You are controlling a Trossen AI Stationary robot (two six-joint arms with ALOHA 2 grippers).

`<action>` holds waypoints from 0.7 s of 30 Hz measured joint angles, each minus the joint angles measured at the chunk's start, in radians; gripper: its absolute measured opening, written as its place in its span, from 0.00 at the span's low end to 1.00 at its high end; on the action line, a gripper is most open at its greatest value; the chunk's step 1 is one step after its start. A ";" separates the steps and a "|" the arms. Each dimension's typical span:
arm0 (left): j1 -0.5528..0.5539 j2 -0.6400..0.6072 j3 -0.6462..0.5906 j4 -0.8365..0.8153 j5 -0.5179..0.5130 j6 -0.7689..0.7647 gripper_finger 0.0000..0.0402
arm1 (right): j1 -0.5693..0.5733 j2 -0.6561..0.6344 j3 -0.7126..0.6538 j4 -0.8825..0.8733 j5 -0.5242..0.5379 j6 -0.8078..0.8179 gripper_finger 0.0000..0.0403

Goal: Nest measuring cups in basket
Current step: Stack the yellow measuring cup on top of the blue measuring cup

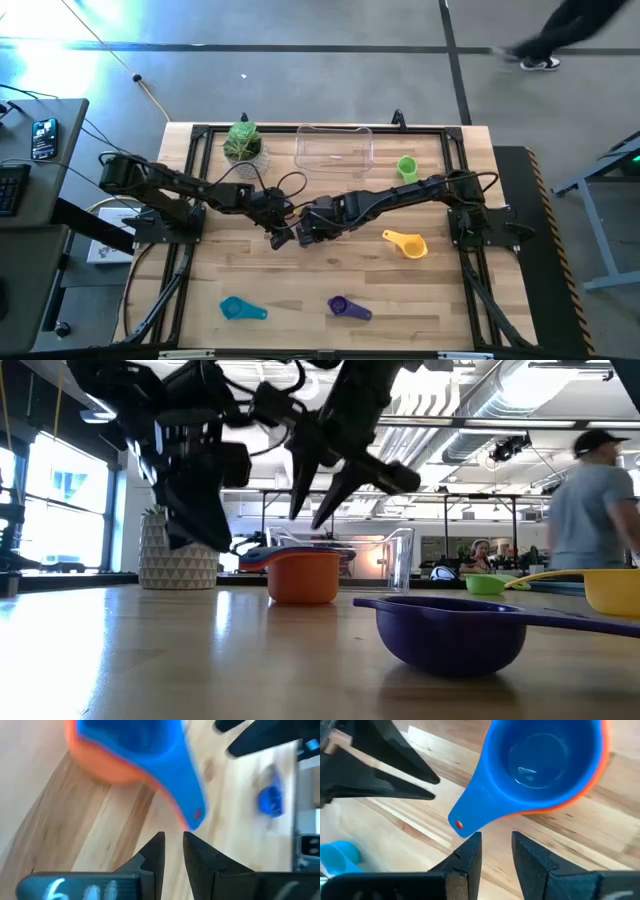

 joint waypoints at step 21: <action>0.000 -0.473 0.000 -0.098 -0.065 -0.053 0.15 | 0.069 -0.001 0.345 -0.690 0.159 -0.068 0.24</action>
